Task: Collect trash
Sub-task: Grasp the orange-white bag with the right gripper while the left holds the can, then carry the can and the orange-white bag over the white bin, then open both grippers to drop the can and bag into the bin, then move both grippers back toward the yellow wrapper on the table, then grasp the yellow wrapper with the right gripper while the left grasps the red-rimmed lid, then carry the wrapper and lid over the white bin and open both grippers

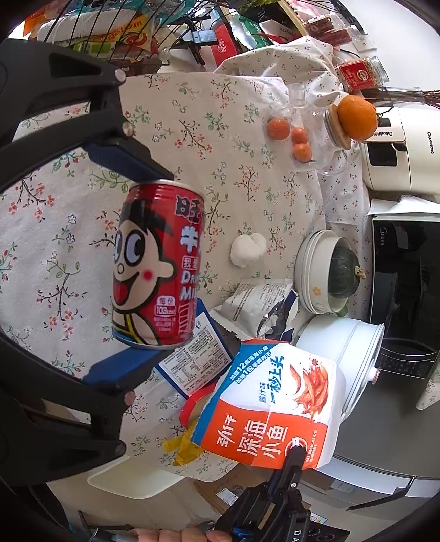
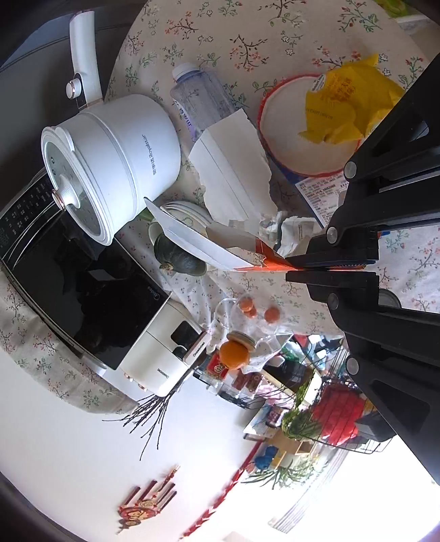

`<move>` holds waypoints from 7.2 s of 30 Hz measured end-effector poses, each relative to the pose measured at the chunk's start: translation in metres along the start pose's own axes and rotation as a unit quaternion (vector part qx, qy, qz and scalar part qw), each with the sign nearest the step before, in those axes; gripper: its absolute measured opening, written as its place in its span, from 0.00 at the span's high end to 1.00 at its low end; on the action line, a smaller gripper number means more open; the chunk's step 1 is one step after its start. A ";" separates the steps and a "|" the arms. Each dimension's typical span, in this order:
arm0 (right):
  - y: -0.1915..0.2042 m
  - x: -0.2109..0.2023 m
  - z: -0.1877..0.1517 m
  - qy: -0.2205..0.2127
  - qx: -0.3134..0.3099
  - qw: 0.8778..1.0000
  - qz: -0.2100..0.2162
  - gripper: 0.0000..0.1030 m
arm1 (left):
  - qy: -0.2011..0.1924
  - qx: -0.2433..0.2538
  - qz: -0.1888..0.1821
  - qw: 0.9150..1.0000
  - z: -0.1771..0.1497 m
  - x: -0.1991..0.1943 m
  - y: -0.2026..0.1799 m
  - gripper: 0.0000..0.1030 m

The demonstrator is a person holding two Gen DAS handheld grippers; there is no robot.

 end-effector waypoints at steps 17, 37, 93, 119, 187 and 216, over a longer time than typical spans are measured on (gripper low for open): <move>0.008 -0.103 -0.009 -0.037 -0.035 0.998 -0.027 0.98 | -0.020 0.055 -0.046 0.997 0.000 -0.022 -0.055 0.13; -0.058 -0.253 -0.037 -0.103 0.000 0.985 -0.137 0.98 | -0.036 0.144 -0.126 0.981 -0.013 -0.051 -0.186 0.13; -0.211 -0.353 -0.090 -0.071 0.118 0.930 -0.341 0.33 | -0.006 0.253 -0.189 0.949 -0.066 -0.022 -0.339 0.04; -0.112 -0.105 -0.045 0.030 0.017 0.958 -0.284 0.28 | -0.011 0.084 -0.068 0.994 0.004 -0.002 -0.108 0.04; -0.132 -0.176 -0.040 -0.006 0.009 0.951 -0.308 0.92 | -0.019 0.097 -0.091 0.991 0.019 0.020 -0.190 0.96; -0.216 -0.309 -0.078 -0.042 0.082 0.917 -0.389 0.92 | -0.033 0.252 -0.155 0.955 -0.048 0.002 -0.363 0.96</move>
Point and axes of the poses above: each gripper's, at about its wrist camera, not at the fingertips, and x roughly the way its jaws point, y to its left, z to its top, the point moved 4 cm from there along x, roughly the way its jaws point, and after that the axes turned 8 degrees about z, right-handed, at the moved point
